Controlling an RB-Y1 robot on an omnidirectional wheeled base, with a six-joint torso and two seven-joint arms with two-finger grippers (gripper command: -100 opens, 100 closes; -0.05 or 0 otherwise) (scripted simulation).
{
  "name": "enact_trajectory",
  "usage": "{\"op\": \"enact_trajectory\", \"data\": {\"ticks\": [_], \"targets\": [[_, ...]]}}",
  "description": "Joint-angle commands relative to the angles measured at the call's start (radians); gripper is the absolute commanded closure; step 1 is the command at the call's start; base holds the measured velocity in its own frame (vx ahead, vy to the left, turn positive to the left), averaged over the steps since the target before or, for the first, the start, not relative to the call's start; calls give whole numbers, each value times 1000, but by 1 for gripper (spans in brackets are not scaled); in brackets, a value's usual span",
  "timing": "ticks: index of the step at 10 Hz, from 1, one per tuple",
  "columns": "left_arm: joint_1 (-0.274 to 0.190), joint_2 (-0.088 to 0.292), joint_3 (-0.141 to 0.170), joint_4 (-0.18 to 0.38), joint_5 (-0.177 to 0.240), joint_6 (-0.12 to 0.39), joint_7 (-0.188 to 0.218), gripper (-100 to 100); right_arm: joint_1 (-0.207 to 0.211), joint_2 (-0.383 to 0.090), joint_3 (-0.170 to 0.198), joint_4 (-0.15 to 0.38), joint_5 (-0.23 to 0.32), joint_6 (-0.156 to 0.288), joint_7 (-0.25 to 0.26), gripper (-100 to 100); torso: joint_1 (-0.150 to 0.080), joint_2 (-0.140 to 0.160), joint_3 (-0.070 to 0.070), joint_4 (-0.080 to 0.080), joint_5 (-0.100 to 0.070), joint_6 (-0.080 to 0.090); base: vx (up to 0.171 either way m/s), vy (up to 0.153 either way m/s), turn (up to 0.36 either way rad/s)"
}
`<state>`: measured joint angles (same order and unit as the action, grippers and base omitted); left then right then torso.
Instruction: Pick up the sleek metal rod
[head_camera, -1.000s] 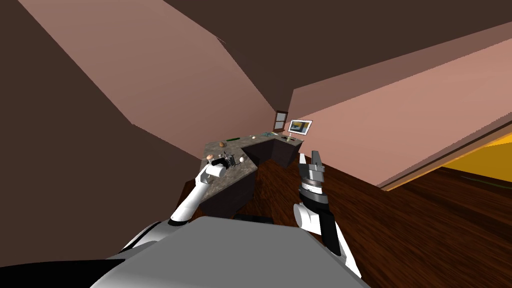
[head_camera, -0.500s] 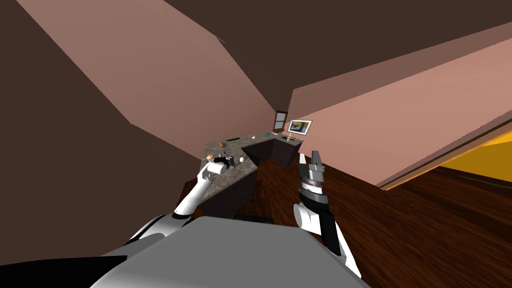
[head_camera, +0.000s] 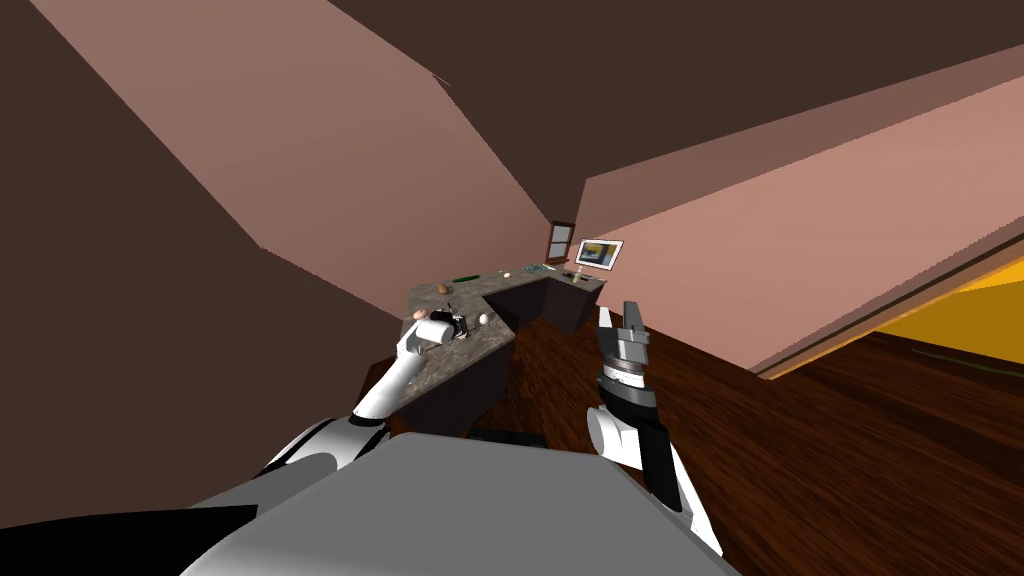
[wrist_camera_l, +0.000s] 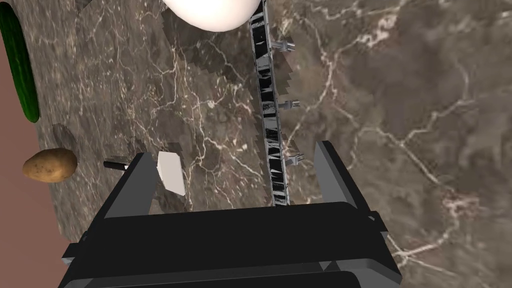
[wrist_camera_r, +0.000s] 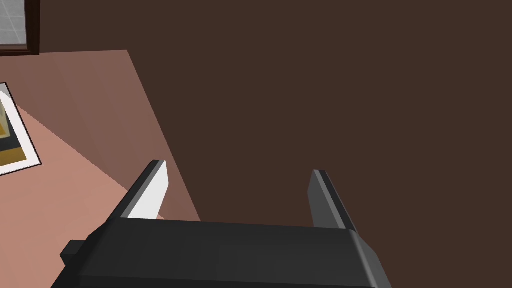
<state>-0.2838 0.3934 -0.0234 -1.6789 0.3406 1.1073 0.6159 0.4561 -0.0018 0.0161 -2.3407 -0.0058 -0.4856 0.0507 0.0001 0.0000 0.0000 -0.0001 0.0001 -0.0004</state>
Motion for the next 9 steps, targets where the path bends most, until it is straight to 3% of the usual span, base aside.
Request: {"op": "enact_trajectory", "data": {"ticks": [1,4,9], "targets": [[-14,4,0,18,3,38,13,-100,0,0,0,0,0,0,0,0,0,0,0,0,0,0,0,0,0],[-60,24,1,73,17,130,57,-100,0,0,0,0,0,0,0,0,0,0,0,0,0,0,-2,7,-8],[-99,44,2,120,28,231,96,-100,0,0,0,0,0,0,0,0,0,0,0,0,0,0,-1,3,-3]]}}
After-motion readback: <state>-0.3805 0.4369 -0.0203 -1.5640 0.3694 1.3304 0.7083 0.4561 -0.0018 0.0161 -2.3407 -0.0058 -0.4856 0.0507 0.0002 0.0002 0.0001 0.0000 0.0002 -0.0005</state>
